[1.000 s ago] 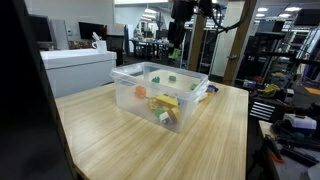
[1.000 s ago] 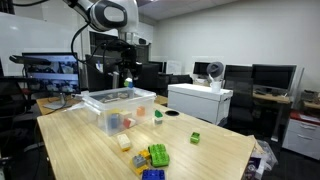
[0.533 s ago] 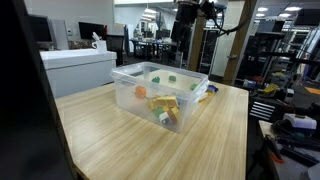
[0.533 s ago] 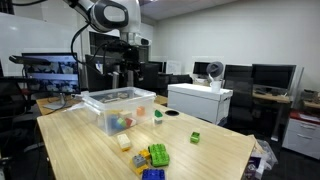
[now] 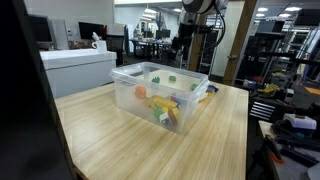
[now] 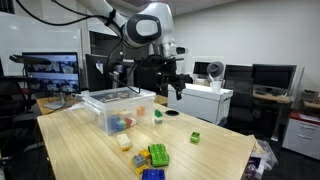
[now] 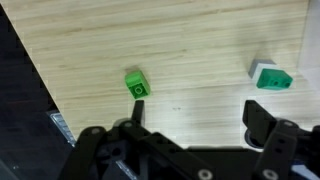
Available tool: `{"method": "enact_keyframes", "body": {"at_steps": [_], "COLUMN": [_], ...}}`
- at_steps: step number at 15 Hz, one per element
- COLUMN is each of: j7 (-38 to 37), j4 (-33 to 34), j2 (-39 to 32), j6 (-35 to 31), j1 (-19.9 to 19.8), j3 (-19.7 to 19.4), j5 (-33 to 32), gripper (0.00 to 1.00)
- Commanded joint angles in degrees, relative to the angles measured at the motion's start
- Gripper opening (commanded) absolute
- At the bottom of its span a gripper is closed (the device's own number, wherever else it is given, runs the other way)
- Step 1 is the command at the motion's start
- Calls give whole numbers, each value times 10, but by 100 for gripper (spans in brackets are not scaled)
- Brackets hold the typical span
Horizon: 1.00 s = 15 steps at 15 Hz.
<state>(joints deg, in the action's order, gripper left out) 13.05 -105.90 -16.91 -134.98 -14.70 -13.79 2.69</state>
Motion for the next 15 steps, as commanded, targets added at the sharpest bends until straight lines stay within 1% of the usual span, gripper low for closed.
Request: {"method": "enact_keyframes", "body": {"at_steps": [1, 5, 6, 12, 15], "j7": [-42, -87, -102, -137, -134], "j4": [59, 140, 169, 230, 257], "j2": [-80, -178, -210, -276, -306], "j6": [-24, -30, -28, -13, -7], "j1": [-10, -22, -26, -41, -48], "j3": [3, -4, -8, -27, -22], "j5": [-11, -17, -19, -40, -41], "gripper": [100, 100, 100, 100, 100]}}
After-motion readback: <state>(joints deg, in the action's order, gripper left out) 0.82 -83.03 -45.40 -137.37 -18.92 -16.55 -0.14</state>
